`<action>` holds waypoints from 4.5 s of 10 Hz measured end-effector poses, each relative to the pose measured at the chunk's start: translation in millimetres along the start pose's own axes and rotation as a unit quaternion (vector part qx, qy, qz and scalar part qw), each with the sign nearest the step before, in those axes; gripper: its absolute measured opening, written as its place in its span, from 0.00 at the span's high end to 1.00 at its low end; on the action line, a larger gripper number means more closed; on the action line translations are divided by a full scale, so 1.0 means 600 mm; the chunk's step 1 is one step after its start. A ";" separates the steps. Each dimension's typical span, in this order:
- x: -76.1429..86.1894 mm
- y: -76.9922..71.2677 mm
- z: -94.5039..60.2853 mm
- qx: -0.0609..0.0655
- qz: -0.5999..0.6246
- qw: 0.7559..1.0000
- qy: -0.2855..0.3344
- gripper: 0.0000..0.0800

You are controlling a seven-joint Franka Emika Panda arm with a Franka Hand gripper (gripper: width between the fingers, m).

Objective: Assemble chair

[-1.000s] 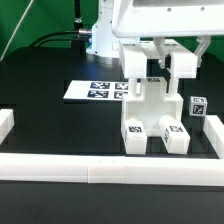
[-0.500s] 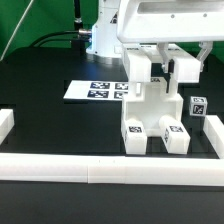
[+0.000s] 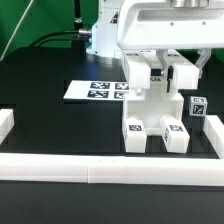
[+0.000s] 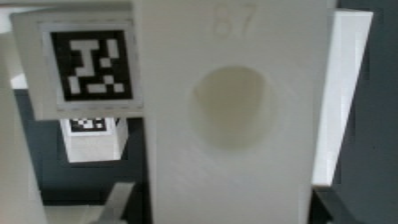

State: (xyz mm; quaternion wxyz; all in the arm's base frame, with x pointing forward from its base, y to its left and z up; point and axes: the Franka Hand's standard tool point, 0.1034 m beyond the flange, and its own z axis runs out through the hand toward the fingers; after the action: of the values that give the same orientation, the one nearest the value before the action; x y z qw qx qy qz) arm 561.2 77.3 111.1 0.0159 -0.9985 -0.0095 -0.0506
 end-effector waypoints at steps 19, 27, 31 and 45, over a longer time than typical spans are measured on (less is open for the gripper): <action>0.027 0.048 0.061 -0.013 -0.029 0.999 -0.009 0.20; 0.004 -0.007 -0.066 0.009 0.039 0.999 -0.020 0.19; -0.031 -0.091 -0.060 0.006 0.079 0.997 -0.024 0.19; -0.150 -0.183 0.047 0.000 0.127 0.992 -0.009 0.19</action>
Offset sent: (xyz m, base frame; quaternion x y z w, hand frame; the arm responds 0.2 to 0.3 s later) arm 0.0204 -0.0064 -0.0102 0.0297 0.0043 -0.0332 0.9990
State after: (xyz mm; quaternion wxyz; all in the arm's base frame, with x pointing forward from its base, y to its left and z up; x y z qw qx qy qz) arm 472.2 186.6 77.5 0.0216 -0.9921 0.1176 -0.0392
